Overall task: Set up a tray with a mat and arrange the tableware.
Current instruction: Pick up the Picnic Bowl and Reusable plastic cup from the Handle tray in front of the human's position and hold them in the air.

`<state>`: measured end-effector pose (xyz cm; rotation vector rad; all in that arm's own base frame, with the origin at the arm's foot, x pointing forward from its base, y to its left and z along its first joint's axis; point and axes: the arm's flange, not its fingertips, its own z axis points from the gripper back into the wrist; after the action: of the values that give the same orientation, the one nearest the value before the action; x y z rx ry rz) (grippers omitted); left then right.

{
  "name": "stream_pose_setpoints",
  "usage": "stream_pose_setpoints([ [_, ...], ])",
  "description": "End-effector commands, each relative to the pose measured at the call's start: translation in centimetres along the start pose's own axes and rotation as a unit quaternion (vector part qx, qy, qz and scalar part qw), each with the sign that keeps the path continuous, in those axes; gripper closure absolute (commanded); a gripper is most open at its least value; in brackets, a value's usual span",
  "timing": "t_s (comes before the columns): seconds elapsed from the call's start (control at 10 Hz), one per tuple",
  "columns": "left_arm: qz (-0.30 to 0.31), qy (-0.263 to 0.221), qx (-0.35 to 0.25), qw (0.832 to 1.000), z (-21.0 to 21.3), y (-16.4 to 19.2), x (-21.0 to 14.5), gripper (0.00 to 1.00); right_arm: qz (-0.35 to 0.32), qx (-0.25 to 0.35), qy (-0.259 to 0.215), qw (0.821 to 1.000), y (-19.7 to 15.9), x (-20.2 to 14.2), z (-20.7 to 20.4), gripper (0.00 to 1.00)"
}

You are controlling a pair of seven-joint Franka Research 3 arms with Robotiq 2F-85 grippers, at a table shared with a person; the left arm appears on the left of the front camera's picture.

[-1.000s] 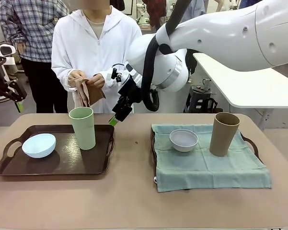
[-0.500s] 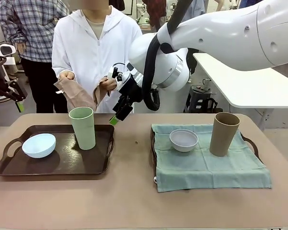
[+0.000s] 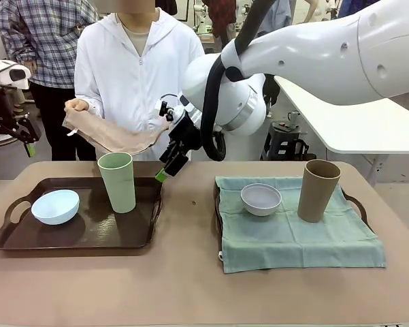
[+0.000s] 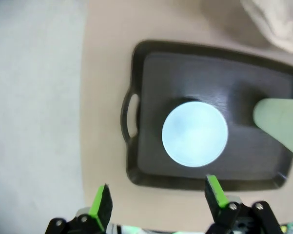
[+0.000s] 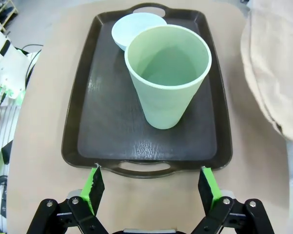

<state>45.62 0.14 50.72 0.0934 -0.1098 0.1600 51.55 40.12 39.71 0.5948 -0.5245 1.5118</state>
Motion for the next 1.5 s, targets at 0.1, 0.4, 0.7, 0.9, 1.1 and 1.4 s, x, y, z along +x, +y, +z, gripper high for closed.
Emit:
stream_pose_setpoints([
  [0.1, -0.009, -0.017, -0.008, 1.000, -2.5, 1.1, -0.4, 0.00, -0.001, 0.007, -0.027, 1.000, -0.9, -1.1, -2.1, 0.00],
  [0.4, -0.002, 0.023, -0.049, 0.999, -6.0, 2.0, 0.2, 0.00, 0.010, 0.003, -0.073, 0.997, -1.5, -1.4, -3.6, 0.00],
  [0.7, -0.007, 0.056, -0.062, 0.996, -9.1, 1.2, 0.7, 0.00, 0.029, 0.016, -0.084, 0.996, -2.4, -1.3, -6.1, 0.00],
  [0.9, -0.018, 0.065, -0.065, 0.996, -10.2, 0.4, 0.4, 0.00, 0.039, 0.012, -0.086, 0.995, -2.5, -1.4, -6.7, 0.00],
  [1.1, -0.032, 0.074, -0.061, 0.995, -11.1, -0.3, 0.5, 0.00, 0.038, 0.013, -0.086, 0.995, -2.9, -1.2, -7.3, 0.00],
  [1.4, -0.048, 0.092, -0.053, 0.993, -12.1, -0.7, 0.0, 0.00, 0.021, 0.014, -0.092, 0.995, -3.7, -0.6, -8.9, 0.00],
])
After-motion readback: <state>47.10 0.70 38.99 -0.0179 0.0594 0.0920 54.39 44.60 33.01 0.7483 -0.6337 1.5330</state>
